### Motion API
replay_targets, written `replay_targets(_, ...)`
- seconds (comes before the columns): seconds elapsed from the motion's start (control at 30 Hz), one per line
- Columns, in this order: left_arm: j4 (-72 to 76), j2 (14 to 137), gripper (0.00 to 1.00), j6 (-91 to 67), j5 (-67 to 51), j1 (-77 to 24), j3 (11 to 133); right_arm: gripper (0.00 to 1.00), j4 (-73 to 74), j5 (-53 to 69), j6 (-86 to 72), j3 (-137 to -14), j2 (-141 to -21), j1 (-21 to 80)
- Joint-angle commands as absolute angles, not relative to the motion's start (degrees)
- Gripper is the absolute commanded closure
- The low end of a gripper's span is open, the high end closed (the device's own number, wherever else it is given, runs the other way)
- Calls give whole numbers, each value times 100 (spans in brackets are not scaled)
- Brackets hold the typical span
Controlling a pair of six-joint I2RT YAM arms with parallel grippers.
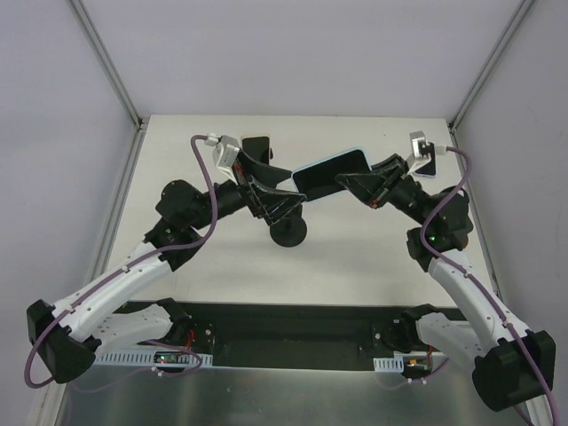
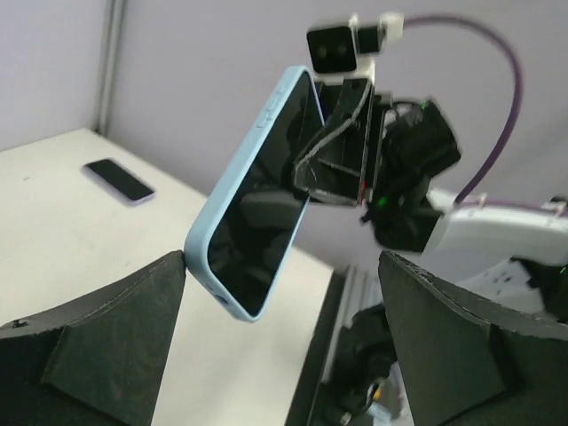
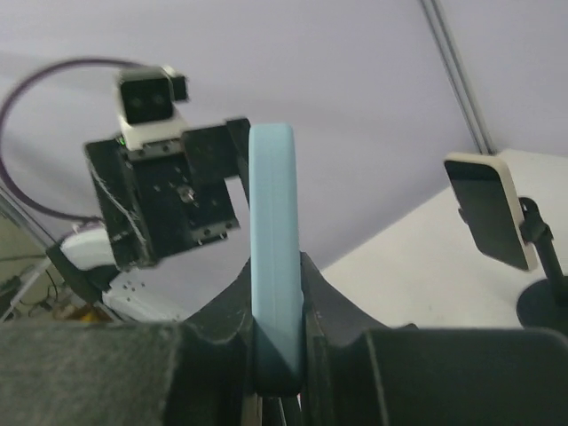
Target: Place the phone on the phone stand
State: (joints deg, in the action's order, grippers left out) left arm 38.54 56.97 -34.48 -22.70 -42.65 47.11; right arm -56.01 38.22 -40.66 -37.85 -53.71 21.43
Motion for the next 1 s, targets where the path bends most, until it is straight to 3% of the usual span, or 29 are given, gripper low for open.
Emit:
replay_targets(0.0, 567, 5309, 12, -1034, -2873, -4184, 5773, 99, -4026, 5797, -3141, -4936, -5422, 1863)
replay_targets(0.07, -128, 5414, 11, -652, -3345, -4122, 6274, 99, -2880, 6441, -1933, -5167, -5397, 1916)
replay_targets(0.1, -732, 5492, 11, -415, -3549, -4087, 6441, 100, -1473, 6512, -1316, -5307, -5266, 1977)
replay_targets(0.17, -1175, 5826, 12, -308, -3988, -4017, 6959, 99, -16, 6251, -173, -5755, -5125, 2161)
replay_targets(0.2, -1369, 5958, 17, -221, -4451, -3999, 7144, 99, 1122, 6049, 764, -5887, -5028, 2449)
replay_targets(0.3, -2090, 6590, 28, -53, -5261, -3982, 7908, 100, 1975, 5862, 1352, -6205, -5062, 2785)
replay_targets(0.4, -2382, 7100, 19, -53, -5834, -3981, 8410, 99, 2354, 5915, 1538, -6354, -5141, 3005)
replay_targets(0.47, -2399, 7469, 20, -123, -6712, -3990, 8648, 99, 2391, 5871, 1626, -6363, -5150, 3085)
replay_targets(0.53, -2399, 7759, 31, -255, -7309, -4069, 8833, 99, 2461, 5792, 1687, -6381, -5159, 3164)
replay_targets(0.8, -2408, 7936, 44, -211, -7049, -4561, 8745, 100, 2751, 5669, 1907, -6661, -5370, 3427)
replay_targets(0.9, -2400, 7998, 65, -272, -6689, -4649, 8763, 99, 3005, 5546, 2091, -6863, -5484, 3568)
replay_targets(0.97, -2408, 8051, 69, -334, -6601, -4658, 8780, 100, 3224, 5318, 2258, -6961, -5537, 3699)
